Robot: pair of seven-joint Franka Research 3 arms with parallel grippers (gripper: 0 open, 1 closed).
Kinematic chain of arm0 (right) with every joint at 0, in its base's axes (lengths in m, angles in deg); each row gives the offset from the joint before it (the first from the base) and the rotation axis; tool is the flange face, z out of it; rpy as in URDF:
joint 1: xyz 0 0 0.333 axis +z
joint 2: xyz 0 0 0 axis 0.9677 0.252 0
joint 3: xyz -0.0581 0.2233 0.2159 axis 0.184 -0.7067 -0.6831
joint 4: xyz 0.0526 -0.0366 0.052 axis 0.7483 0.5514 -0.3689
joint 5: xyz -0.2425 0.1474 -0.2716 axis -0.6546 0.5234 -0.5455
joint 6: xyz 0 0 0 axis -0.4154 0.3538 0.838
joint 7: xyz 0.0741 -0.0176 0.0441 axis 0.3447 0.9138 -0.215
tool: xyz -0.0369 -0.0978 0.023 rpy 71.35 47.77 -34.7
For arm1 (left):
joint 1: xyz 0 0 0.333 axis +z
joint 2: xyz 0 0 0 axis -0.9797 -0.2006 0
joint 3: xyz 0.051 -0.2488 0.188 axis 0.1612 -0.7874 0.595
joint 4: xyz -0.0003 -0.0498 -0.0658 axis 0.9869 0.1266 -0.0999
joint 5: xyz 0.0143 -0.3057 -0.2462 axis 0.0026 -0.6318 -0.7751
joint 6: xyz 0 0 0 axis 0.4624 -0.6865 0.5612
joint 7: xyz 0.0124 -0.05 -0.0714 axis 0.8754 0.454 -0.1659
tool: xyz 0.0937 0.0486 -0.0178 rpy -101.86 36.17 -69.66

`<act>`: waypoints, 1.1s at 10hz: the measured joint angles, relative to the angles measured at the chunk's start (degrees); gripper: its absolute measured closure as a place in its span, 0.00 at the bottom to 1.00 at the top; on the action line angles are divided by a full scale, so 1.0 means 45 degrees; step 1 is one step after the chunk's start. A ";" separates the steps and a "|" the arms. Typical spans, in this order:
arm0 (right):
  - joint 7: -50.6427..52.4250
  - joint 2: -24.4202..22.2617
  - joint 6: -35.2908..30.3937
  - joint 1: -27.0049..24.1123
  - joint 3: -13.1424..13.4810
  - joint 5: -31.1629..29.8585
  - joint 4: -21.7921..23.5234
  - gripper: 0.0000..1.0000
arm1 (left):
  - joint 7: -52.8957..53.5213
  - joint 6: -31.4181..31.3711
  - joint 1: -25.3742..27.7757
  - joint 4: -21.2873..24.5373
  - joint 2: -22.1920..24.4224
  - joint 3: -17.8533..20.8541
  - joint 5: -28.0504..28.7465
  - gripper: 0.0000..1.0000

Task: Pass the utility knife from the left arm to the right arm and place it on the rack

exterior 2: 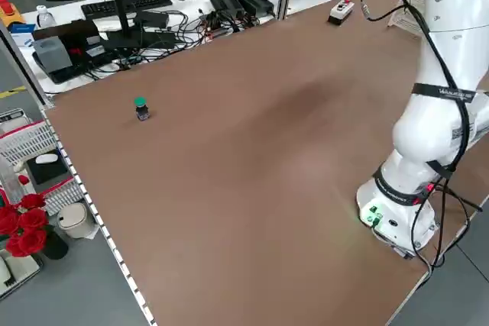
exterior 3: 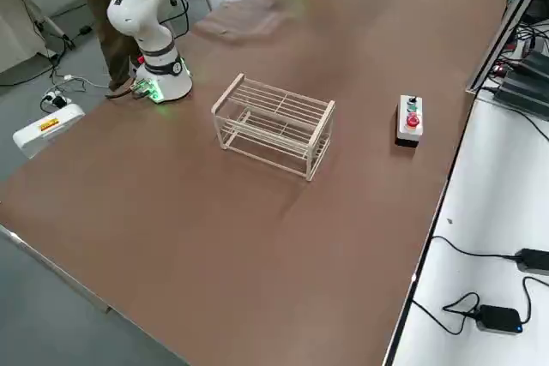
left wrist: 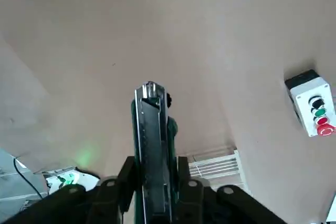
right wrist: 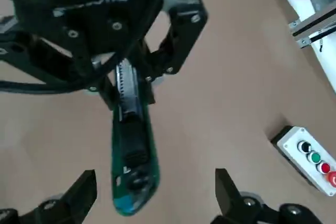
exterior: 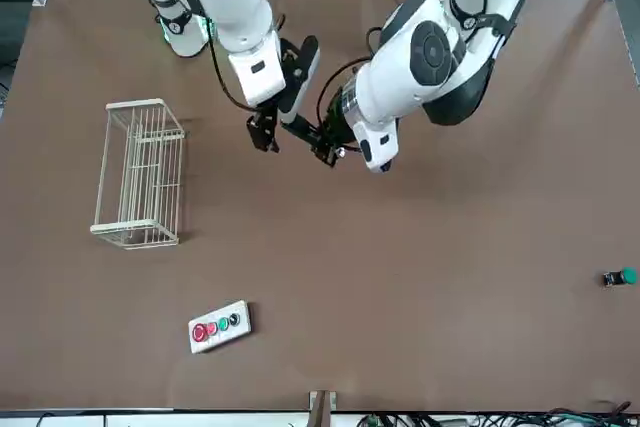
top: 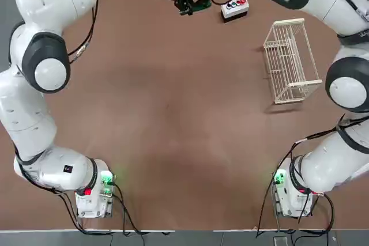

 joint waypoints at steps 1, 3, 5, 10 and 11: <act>-0.0139 0.0000 -0.0045 0.0085 -0.0017 0.0000 -0.0018 0.00 | 0.0000 0.0001 0.0035 0.0000 0.0001 0.0000 -0.0001 0.64; -0.0431 0.0005 -0.0059 0.0195 -0.0175 -0.0001 -0.0047 0.00 | 0.0000 0.0000 0.0037 0.0000 0.0001 -0.0003 -0.0003 0.64; -0.0683 0.0006 -0.0069 0.0304 -0.0507 -0.0356 -0.0055 0.00 | 0.0000 -0.0003 0.0038 -0.0016 0.0004 -0.0008 -0.0031 0.64; -0.0732 0.0128 -0.0084 0.0350 -0.0612 -0.0904 -0.0049 0.01 | 0.0000 0.0000 0.0039 -0.0058 0.0040 -0.0068 -0.0158 0.64; -0.0732 0.0153 -0.0096 0.0350 -0.0613 -0.1043 -0.0018 0.02 | 0.0000 0.0000 0.0065 -0.0075 0.0096 -0.0069 -0.0262 0.64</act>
